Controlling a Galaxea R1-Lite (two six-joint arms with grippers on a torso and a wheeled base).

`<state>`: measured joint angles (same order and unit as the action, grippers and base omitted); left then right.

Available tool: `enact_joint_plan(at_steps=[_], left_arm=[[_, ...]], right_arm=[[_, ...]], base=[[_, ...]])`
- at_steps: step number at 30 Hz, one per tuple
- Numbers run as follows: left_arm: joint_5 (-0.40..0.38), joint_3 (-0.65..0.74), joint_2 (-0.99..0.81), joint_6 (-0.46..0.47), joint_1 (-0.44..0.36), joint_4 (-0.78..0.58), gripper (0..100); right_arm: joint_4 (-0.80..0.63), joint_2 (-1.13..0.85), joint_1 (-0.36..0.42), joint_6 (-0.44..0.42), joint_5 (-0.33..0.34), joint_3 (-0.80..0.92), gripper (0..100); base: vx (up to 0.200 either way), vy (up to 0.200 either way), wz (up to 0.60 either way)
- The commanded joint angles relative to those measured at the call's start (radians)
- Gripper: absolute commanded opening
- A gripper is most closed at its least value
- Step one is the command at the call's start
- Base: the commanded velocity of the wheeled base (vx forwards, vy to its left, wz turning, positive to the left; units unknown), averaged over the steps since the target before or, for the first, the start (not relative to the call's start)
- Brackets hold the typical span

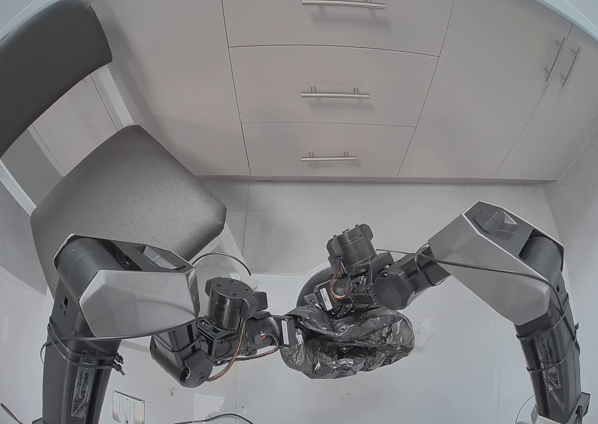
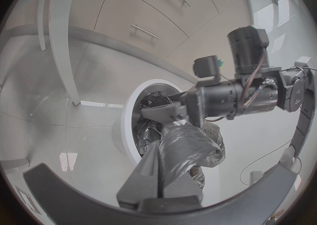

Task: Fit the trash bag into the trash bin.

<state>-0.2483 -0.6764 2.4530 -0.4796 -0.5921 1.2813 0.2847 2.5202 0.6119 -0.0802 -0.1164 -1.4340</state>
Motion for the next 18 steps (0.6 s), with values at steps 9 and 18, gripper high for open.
enact_joint_plan(at_steps=[9, 18], left_arm=[[0.001, -0.006, 0.000, -0.010, 0.002, 0.001, 0], [0.014, -0.020, -0.002, -0.047, 0.002, 0.003, 0]], right_arm=[[0.010, -0.314, 0.008, -0.026, 0.044, 0.265, 100], [0.145, -0.431, 0.068, -0.013, 0.020, 0.460, 100]], base=[[0.000, 0.000, 0.00], [0.000, 0.000, 0.00]])
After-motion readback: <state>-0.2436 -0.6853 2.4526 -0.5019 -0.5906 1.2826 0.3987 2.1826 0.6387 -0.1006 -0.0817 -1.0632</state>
